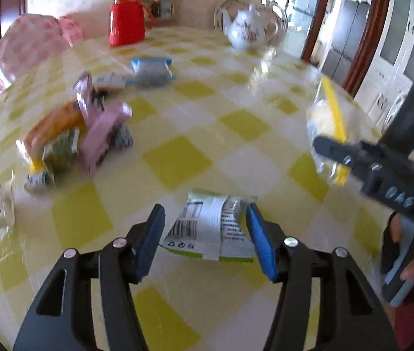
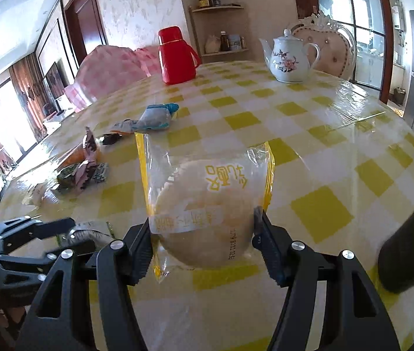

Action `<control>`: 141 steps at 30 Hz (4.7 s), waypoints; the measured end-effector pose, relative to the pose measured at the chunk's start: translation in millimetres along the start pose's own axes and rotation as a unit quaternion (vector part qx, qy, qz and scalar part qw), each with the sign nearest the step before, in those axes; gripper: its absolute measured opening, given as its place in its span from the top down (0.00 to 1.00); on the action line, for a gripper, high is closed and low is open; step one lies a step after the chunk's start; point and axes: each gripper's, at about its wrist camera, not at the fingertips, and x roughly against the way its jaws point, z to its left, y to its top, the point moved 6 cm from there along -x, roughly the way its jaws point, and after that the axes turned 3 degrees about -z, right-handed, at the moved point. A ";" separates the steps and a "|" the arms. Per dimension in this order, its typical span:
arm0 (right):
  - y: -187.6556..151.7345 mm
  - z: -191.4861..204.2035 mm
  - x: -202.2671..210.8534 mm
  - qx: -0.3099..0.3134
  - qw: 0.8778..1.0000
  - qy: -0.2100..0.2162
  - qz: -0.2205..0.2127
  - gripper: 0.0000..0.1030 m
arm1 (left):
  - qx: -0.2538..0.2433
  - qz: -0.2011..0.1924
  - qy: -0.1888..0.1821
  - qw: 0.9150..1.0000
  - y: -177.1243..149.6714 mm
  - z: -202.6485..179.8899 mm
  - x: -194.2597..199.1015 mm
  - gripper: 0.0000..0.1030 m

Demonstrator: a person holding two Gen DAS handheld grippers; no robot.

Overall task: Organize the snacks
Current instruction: 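Lift the bun and the green-and-white packet off the table, then carry the bun and packet over the purple box and open both grippers, then grasp the clear bread bag with the left gripper while the right grasps the pink wrapper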

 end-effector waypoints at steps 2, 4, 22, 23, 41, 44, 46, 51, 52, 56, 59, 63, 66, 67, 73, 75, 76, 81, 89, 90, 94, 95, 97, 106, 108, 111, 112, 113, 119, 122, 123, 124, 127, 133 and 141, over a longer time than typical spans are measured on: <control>-7.6 5.9 4.3 0.000 1.000 0.008 0.003 0.40 | -0.006 0.008 0.009 1.000 -2.1 1.2 -4.3 0.31; -14.8 12.6 7.2 0.004 1.000 0.014 0.006 0.40 | -0.016 0.015 0.026 0.999 1.2 2.9 -10.7 0.22; -54.9 47.1 52.4 0.006 0.998 0.062 0.012 0.40 | 0.008 -0.026 0.059 0.998 -30.9 4.5 43.0 0.64; -56.7 51.4 54.0 0.010 0.998 0.066 0.013 0.40 | 0.008 -0.025 0.062 0.998 -34.6 5.4 47.7 0.64; -89.9 175.6 98.4 0.117 0.983 0.142 0.019 0.40 | 0.040 -0.055 0.128 0.989 -115.5 59.2 152.0 0.64; -100.0 205.2 104.8 0.139 0.976 0.166 0.025 0.40 | 0.054 -0.062 0.144 0.986 -133.9 77.4 176.5 0.64; -106.6 224.0 109.5 0.154 0.971 0.181 0.029 0.40 | 0.064 -0.065 0.156 0.984 -145.5 90.5 190.7 0.64; -126.7 272.8 119.4 0.196 0.957 0.210 0.043 0.40 | 0.082 -0.063 0.182 0.978 -174.2 118.7 216.8 0.64; -130.9 281.2 121.3 0.203 0.954 0.216 0.046 0.40 | 0.084 -0.061 0.188 0.977 -180.9 124.8 221.9 0.64; -145.4 316.9 129.6 0.237 0.941 0.237 0.053 0.40 | 0.101 -0.061 0.207 0.971 -202.8 148.8 241.8 0.64; -156.1 345.9 134.3 0.263 0.929 0.253 0.061 0.40 | 0.116 -0.059 0.220 0.967 -217.0 167.7 255.3 0.64; -170.0 379.4 141.7 0.294 0.914 0.272 0.068 0.40 | 0.135 -0.060 0.236 0.960 -232.2 191.0 270.9 0.64; -180.2 404.1 147.9 0.320 0.900 0.287 0.071 0.40 | 0.150 -0.052 0.255 0.954 -249.2 213.4 282.7 0.64; -185.2 413.5 151.0 0.329 0.895 0.293 0.073 0.40 | 0.155 -0.049 0.260 0.952 -254.0 219.6 285.8 0.64; -220.0 461.1 165.6 0.378 0.859 0.331 0.091 0.40 | 0.190 -0.035 0.297 0.935 -285.1 258.6 314.0 0.64; -231.5 472.3 168.7 0.386 0.848 0.348 0.100 0.39 | 0.201 -0.032 0.313 0.928 -293.7 270.6 323.8 0.63; -234.7 474.7 169.8 0.385 0.844 0.358 0.105 0.37 | 0.207 -0.032 0.322 0.923 -296.2 275.1 328.0 0.63; -223.7 467.8 178.3 0.337 0.836 0.419 0.110 0.17 | 0.253 -0.066 0.387 0.884 -302.3 293.5 358.7 0.08; -155.1 373.9 161.9 0.262 0.890 0.370 0.050 0.15 | 0.246 -0.102 0.345 0.900 -251.8 250.7 331.1 0.02; -141.8 348.3 152.0 0.243 0.911 0.331 0.042 0.15 | 0.241 -0.102 0.330 0.907 -242.9 242.8 323.6 0.02; -100.7 257.5 119.7 0.133 0.962 0.235 0.038 0.15 | 0.194 -0.098 0.260 0.941 -186.2 188.9 269.6 0.02; -90.1 230.2 111.7 0.093 0.970 0.221 0.040 0.15 | 0.183 -0.095 0.241 0.948 -170.5 176.9 254.1 0.02; -75.7 182.6 97.8 0.028 0.981 0.186 0.046 0.15 | 0.172 -0.084 0.215 0.958 -142.9 160.1 219.5 0.02; -40.0 65.1 31.7 -0.066 0.992 0.092 0.055 0.15 | 0.256 -0.058 0.230 0.937 -66.3 182.9 104.2 0.02; -31.6 59.3 16.1 -0.062 0.992 0.089 0.056 0.15 | 0.270 -0.052 0.227 0.934 -54.7 191.6 88.1 0.02; -20.0 67.2 -9.9 -0.053 0.992 0.093 0.065 0.15 | 0.265 -0.039 0.239 0.933 -36.0 203.4 64.2 0.02; -15.4 71.9 -18.1 -0.047 0.992 0.098 0.070 0.15 | 0.259 -0.037 0.248 0.933 -30.3 206.6 58.8 0.02; -13.2 73.8 -23.3 -0.043 0.991 0.103 0.074 0.15 | 0.253 -0.036 0.257 0.932 -24.3 209.7 53.4 0.02; 1.4 89.5 -35.7 0.008 0.993 0.095 0.062 0.15 | 0.238 -0.021 0.290 0.927 -9.3 229.5 31.8 0.02; 12.4 95.8 -48.3 0.000 0.993 0.101 0.056 0.15 | 0.253 -0.031 0.254 0.933 -10.1 233.6 26.4 0.54; 15.5 99.5 -54.3 -0.002 0.992 0.108 0.059 0.15 | 0.255 -0.036 0.247 0.934 -9.6 233.8 27.1 0.60; 19.4 105.2 -62.6 -0.006 0.991 0.118 0.061 0.15 | 0.257 -0.047 0.237 0.936 -9.7 233.2 29.9 0.61; 26.9 123.8 -79.1 -0.013 0.987 0.149 0.067 0.19 | 0.269 -0.054 0.216 0.937 -12.7 234.3 30.9 0.62; 27.0 166.1 -108.5 0.004 0.980 0.178 0.090 0.33 | 0.279 -0.056 0.200 0.937 -12.4 236.9 26.9 0.61; 32.0 202.9 -126.9 0.036 0.977 0.195 0.083 0.54 | 0.281 -0.057 0.197 0.938 -11.9 236.0 26.8 0.59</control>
